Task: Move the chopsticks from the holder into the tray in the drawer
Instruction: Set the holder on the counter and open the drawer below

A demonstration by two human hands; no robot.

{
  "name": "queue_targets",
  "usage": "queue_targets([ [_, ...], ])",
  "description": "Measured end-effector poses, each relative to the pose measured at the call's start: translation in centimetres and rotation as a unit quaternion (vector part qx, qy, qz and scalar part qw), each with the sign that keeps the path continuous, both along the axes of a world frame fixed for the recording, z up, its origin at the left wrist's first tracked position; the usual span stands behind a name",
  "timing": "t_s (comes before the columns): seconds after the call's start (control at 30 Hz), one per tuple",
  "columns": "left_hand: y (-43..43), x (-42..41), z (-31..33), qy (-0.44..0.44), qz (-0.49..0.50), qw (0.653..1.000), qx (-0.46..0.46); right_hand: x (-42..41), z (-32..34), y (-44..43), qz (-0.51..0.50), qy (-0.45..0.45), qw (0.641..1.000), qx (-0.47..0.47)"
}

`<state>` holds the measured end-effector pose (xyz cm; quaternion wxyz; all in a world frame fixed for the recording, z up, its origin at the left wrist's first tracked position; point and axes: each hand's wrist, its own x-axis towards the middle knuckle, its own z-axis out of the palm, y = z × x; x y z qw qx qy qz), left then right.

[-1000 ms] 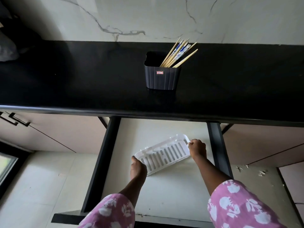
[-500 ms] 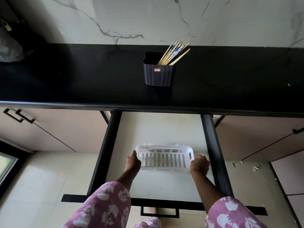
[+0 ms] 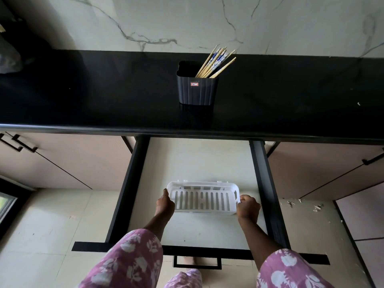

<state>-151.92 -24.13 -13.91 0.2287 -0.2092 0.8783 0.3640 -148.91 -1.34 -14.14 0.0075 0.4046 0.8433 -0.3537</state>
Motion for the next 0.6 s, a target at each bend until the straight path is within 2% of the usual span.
queue_targets([
  [0.2,0.2,-0.5,0.6,0.002,0.051,0.999,0.02,-0.5,0.8,0.0,0.041,-0.063,0.997,0.0],
  [0.3,0.2,-1.6,2.1,0.048,0.102,0.993,0.025,-1.7,2.4,0.3,0.101,-0.078,0.99,0.063],
  [0.47,0.8,-7.8,7.4,0.236,0.132,0.963,0.008,-7.1,7.8,1.3,0.186,0.03,0.965,0.184],
  [0.6,2.0,-15.0,11.5,0.331,0.099,0.938,0.04,-13.1,12.2,1.2,0.203,0.139,0.957,0.154],
])
